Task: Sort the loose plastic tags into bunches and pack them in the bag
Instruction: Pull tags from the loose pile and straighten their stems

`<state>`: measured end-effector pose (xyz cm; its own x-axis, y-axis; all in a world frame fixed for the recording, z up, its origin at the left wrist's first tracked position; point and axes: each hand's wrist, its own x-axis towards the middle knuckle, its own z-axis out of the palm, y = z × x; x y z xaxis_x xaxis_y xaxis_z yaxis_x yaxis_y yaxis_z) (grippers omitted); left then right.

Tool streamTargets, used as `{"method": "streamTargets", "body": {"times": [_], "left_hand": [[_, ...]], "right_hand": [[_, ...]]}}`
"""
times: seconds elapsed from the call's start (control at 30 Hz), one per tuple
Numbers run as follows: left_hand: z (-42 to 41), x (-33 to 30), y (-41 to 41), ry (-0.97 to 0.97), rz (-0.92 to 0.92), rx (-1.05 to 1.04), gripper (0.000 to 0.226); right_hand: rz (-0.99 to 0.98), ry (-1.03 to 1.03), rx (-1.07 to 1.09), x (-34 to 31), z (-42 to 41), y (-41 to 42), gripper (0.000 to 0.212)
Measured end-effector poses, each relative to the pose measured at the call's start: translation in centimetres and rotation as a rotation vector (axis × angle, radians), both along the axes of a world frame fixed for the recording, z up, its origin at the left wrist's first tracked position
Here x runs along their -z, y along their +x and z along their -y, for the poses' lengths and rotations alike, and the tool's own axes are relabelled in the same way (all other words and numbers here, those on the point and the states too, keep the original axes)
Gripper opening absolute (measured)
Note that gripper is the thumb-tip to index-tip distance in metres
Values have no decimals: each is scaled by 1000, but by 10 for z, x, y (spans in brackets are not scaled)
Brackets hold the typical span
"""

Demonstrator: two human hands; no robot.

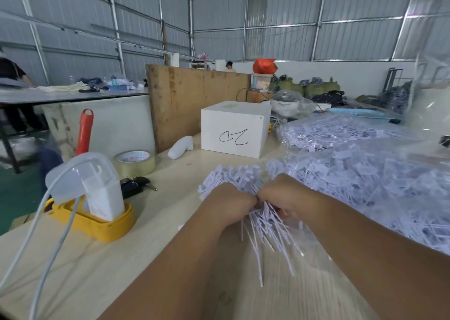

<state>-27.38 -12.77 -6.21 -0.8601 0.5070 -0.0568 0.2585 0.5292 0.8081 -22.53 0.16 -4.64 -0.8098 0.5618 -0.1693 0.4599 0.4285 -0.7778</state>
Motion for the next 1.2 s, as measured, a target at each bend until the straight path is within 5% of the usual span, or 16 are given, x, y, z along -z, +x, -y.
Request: {"method": "streamTargets", "body": {"times": [0.13,0.2,0.37,0.57,0.8,0.93,1.2], "left_hand": [[0,-1,1,-18,-21,19,32],[0,-1,3,-30,-46,55,32],[5,-6,5,-12,-55,155,20],[4,-7,7,-6,-10,170,36],[6,-3,-2,95,21,-9,18],[5,1,-3,61,-28,-22,18],[4,2,-1,83,-85,-60,35]], "right_hand": [[-2,-89,-33,1,0,-2,6],[-25,-168,-36,2,2,-6,18],[-49,-67,-15,4,5,-11,6],[-42,-186,-4,2,-3,0,2],[-159,-373,112,-4,-9,13,36],[-288,-513,158,-8,-11,22,8],[-487,-764,114,-20,-13,45,15]]}}
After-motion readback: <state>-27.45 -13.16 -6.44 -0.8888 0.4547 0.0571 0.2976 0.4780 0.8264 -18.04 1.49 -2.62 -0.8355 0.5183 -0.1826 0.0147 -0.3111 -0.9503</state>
